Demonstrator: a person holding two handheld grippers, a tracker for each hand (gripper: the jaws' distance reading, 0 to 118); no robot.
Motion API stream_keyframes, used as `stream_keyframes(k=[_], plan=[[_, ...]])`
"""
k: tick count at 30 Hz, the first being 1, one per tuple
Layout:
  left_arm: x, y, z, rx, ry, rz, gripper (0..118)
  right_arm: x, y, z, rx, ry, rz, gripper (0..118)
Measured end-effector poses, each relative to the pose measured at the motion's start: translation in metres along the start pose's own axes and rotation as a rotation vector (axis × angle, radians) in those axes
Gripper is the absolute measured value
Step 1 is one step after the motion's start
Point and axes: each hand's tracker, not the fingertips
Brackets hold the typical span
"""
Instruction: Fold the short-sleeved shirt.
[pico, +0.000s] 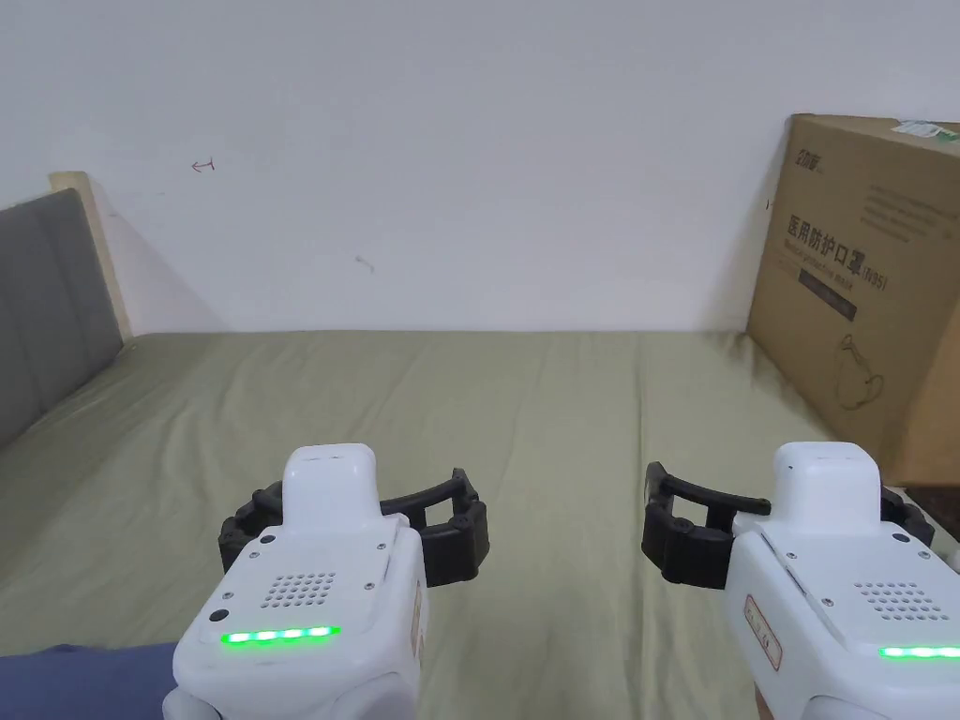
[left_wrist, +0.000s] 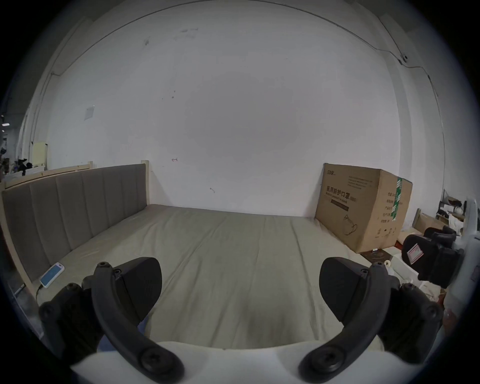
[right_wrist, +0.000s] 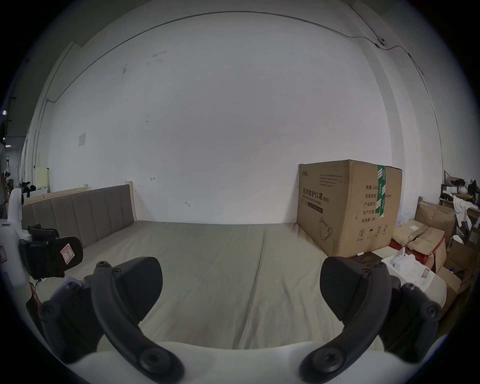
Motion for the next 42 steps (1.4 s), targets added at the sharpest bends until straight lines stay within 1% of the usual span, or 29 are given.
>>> stream_keyframes(k=[2,6,8,18,25,32,42], plan=[[-0.002,0.001,0.001,0.003,-0.035,0.018,118,0.0,0.0,0.0,-0.002,0.001,0.001,118],[0.0,-0.001,-0.001,0.003,-0.021,0.016,118,0.001,-0.001,-0.001,0.001,-0.003,0.001,118],[0.0,-0.001,-0.001,0.003,-0.022,0.013,118,0.003,-0.002,-0.001,0.008,0.011,-0.006,118],[-0.001,-0.001,-0.009,0.006,-0.039,0.02,118,-0.003,-0.006,-0.006,0.027,0.027,0.007,118],[-0.005,-0.002,-0.017,-0.005,-0.052,0.038,118,-0.005,-0.004,-0.014,0.029,0.033,-0.002,118],[-0.01,0.0,-0.022,-0.005,-0.068,0.065,118,-0.006,-0.006,-0.022,0.03,0.036,0.001,118],[-0.011,0.003,-0.028,-0.004,-0.06,0.059,118,-0.006,-0.004,-0.029,0.029,0.032,-0.006,118]])
